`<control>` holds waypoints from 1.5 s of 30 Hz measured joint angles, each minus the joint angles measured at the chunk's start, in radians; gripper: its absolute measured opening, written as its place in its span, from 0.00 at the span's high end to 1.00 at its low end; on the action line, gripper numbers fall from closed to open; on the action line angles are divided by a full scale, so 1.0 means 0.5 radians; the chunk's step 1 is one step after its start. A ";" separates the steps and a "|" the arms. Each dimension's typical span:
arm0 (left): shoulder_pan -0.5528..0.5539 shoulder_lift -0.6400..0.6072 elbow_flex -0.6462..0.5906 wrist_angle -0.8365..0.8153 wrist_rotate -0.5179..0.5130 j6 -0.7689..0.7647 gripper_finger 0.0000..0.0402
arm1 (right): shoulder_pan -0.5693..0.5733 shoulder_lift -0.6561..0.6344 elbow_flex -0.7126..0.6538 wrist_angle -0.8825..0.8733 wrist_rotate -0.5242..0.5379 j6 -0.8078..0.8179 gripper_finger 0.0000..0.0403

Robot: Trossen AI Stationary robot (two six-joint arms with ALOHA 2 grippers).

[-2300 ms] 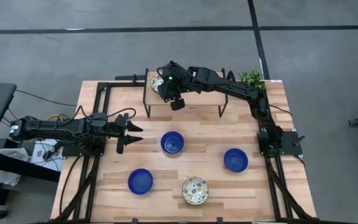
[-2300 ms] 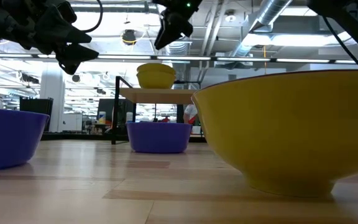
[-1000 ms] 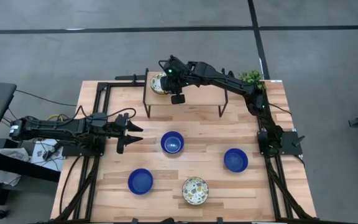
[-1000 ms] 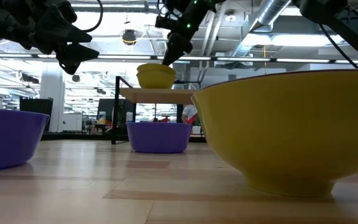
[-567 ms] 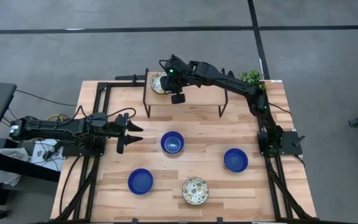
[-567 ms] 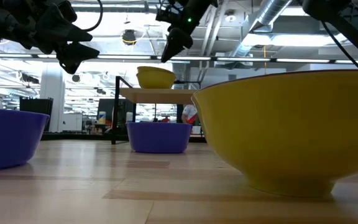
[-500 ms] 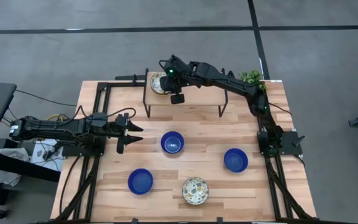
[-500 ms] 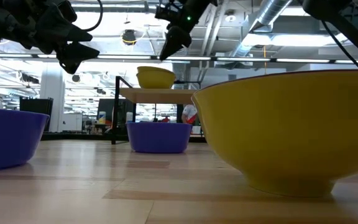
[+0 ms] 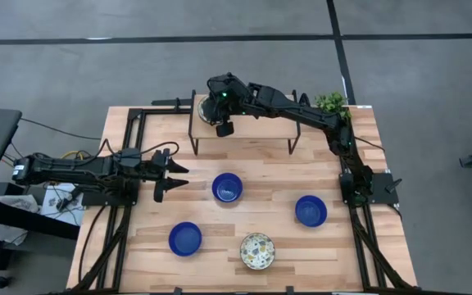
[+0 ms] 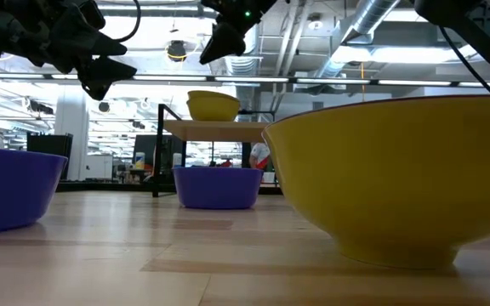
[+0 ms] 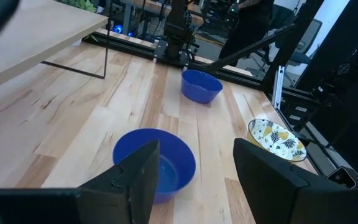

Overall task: Pick & Place Mini bowls
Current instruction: Stack the patterned bowl on top of the patterned bowl on the shelf

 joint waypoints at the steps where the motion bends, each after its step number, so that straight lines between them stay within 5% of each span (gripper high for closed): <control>1: 0.000 0.000 0.000 0.001 0.000 0.000 0.49 | 0.004 -0.002 0.000 -0.006 0.025 0.028 0.69; 8: 0.000 0.000 -0.002 0.005 0.001 0.000 0.49 | 0.096 -0.162 0.023 -0.424 0.201 0.310 0.73; 18: 0.000 0.000 -0.002 0.004 0.001 0.000 0.49 | 0.317 -0.553 0.020 -1.583 0.030 1.131 0.87; 24: 0.000 0.000 -0.002 0.004 0.001 0.010 0.49 | 0.482 -0.738 -0.021 -1.580 -0.560 1.585 0.91; 32: 0.000 0.004 -0.002 0.003 0.039 0.015 0.49 | 0.791 -0.654 -0.071 -1.585 -0.577 1.741 0.93; 45: 0.000 0.004 -0.002 -0.018 0.390 0.012 0.49 | 1.162 -0.291 -0.548 -1.506 -0.547 1.634 0.95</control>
